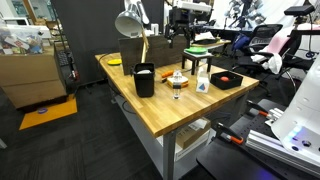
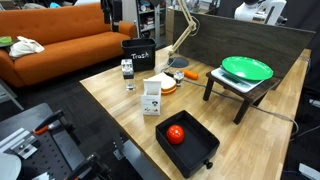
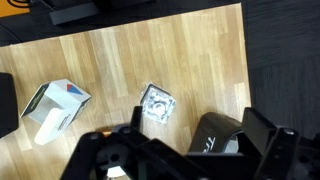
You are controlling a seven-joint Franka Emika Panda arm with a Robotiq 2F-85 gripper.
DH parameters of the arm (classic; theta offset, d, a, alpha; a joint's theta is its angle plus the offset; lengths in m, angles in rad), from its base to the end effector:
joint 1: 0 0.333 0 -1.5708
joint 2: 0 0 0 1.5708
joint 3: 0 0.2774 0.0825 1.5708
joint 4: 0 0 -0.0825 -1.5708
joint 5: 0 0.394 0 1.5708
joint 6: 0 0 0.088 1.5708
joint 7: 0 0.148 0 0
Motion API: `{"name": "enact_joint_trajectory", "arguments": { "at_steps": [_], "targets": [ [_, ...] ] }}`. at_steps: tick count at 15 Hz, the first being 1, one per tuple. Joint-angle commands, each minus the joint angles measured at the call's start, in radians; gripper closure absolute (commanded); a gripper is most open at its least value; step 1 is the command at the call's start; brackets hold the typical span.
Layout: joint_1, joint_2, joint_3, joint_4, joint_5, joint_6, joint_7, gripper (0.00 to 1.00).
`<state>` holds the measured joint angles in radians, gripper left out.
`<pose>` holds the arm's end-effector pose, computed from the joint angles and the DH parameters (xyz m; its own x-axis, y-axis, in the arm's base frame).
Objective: Move the glass object to the left.
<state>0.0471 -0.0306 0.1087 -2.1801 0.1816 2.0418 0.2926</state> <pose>0.5125 0.0972 0.3109 0.9646 -0.2156 -0.1515 -0.2331 -0.9663 -0.1089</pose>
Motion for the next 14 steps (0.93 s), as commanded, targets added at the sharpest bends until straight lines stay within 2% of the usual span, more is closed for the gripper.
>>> {"name": "enact_joint_trajectory", "arguments": {
  "at_steps": [1,6,12,14],
  "targets": [
    [0.011,0.002,-0.011,0.002,-0.001,-0.002,0.000,0.00],
    [0.010,-0.004,-0.011,0.001,-0.001,-0.003,0.000,0.00],
    [0.004,0.050,-0.031,0.005,0.141,0.009,0.055,0.00],
    [0.005,0.074,-0.034,-0.003,0.128,0.041,0.080,0.00]
  ]
}}
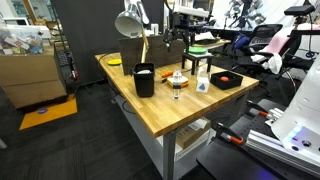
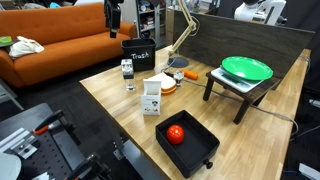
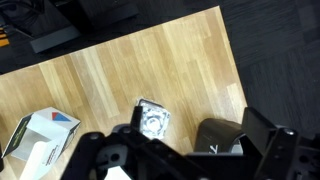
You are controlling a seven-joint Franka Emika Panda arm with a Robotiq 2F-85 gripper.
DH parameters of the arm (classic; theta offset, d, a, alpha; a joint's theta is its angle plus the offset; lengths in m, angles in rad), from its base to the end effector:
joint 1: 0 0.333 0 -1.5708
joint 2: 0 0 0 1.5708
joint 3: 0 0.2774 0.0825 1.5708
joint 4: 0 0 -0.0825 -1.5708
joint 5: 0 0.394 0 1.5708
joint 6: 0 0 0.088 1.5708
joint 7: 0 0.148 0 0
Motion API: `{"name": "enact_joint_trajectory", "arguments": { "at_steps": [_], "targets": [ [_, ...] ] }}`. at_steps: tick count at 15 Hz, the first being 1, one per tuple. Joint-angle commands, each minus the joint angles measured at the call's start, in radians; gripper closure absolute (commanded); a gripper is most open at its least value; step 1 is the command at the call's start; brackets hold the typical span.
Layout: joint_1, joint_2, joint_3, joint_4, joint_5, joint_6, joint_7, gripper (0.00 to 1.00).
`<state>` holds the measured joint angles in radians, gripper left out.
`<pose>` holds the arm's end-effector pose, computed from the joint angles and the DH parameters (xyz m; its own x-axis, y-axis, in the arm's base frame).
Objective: Move the glass object to the left.
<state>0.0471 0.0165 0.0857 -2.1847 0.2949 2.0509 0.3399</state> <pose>0.5130 0.0952 0.2871 0.9153 -0.3269 -0.2352 -0.3695 -0.9141 -0.1673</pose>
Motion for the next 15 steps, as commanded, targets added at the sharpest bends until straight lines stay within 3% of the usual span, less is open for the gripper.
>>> {"name": "enact_joint_trajectory", "arguments": {
  "at_steps": [1,3,4,15],
  "targets": [
    [0.006,0.039,-0.013,0.000,-0.019,0.041,0.055,0.00],
    [0.010,0.064,-0.019,0.002,-0.071,0.049,0.099,0.00],
    [0.008,0.055,-0.017,0.000,-0.037,0.033,0.056,0.00],
    [0.005,0.090,-0.020,0.014,-0.031,0.042,0.060,0.00]
  ]
}}
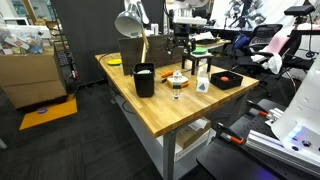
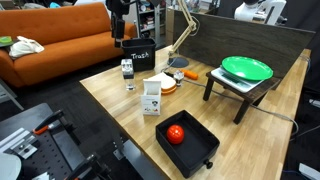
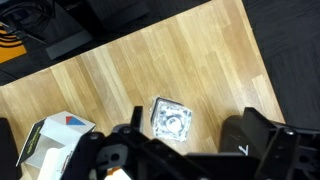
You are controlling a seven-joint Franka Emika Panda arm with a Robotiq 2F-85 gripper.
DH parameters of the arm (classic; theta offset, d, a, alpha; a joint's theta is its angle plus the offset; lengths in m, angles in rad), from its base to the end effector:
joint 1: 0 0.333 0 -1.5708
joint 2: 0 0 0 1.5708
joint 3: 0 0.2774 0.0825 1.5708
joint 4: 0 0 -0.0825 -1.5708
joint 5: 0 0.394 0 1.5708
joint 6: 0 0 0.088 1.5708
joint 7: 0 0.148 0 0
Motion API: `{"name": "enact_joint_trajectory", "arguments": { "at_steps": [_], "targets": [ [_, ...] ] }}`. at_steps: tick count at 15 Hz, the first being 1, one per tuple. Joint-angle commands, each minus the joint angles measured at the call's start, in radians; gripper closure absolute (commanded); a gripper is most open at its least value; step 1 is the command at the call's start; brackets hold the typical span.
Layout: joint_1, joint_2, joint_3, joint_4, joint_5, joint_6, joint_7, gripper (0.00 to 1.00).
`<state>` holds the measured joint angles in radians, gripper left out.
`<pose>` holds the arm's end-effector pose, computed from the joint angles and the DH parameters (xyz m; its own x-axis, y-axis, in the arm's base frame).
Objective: Move the glass object to the left.
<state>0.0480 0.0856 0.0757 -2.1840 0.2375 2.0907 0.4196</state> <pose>0.5160 0.0846 0.2528 0.8843 -0.3952 -0.2487 -0.4280 -0.8989 -0.0932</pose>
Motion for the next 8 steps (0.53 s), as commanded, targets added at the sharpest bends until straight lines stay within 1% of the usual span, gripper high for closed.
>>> {"name": "enact_joint_trajectory", "arguments": {
  "at_steps": [1,4,6,8],
  "targets": [
    [0.001,0.042,-0.011,0.026,0.053,0.000,-0.038,0.00],
    [-0.008,0.110,-0.015,0.067,0.120,-0.014,-0.088,0.00],
    [-0.010,0.156,-0.024,0.095,0.121,-0.026,-0.083,0.00],
    [-0.005,0.195,-0.039,0.113,0.086,-0.034,-0.055,0.00]
  ]
}}
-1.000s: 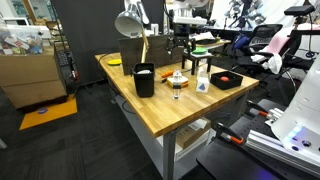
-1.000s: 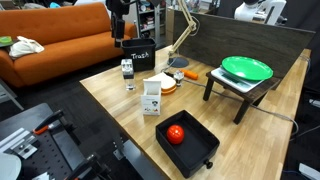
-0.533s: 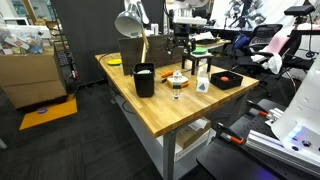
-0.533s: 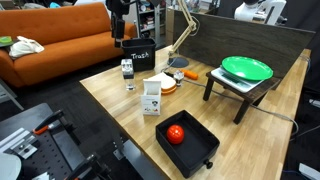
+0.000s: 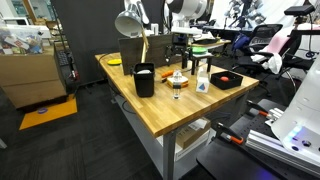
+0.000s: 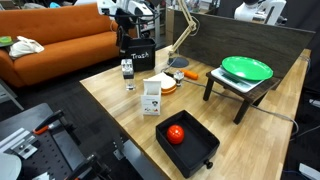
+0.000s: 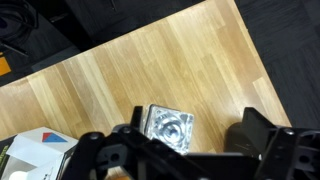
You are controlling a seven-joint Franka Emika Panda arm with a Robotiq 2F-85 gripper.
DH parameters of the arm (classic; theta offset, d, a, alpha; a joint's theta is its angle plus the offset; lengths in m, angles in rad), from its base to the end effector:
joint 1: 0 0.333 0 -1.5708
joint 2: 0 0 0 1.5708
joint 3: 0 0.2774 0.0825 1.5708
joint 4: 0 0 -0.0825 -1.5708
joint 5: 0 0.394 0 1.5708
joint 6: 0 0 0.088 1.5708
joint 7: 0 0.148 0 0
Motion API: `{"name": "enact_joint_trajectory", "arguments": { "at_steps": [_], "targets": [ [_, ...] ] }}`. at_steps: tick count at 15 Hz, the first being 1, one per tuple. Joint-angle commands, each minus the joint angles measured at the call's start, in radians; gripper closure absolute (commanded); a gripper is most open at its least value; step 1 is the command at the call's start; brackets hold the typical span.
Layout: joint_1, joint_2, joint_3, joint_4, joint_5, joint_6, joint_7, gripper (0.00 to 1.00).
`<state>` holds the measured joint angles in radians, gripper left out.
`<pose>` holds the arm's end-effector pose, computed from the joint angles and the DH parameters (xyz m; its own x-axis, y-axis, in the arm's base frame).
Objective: Move the glass object to the left.
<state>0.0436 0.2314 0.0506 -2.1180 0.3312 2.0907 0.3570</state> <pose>0.5278 0.0783 0.2043 0.8491 -0.4009 -0.3439 -0.4660 -0.8751 -0.1306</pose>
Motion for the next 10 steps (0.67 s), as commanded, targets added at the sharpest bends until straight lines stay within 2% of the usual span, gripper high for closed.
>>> {"name": "enact_joint_trajectory", "arguments": {
  "at_steps": [1,2,10],
  "targets": [
    [0.002,0.064,-0.021,0.053,-0.023,-0.038,0.015,0.00],
    [0.005,0.042,-0.017,0.022,-0.007,-0.005,0.001,0.00],
    [0.013,0.084,-0.028,0.056,-0.032,-0.015,0.034,0.00]
  ]
}}
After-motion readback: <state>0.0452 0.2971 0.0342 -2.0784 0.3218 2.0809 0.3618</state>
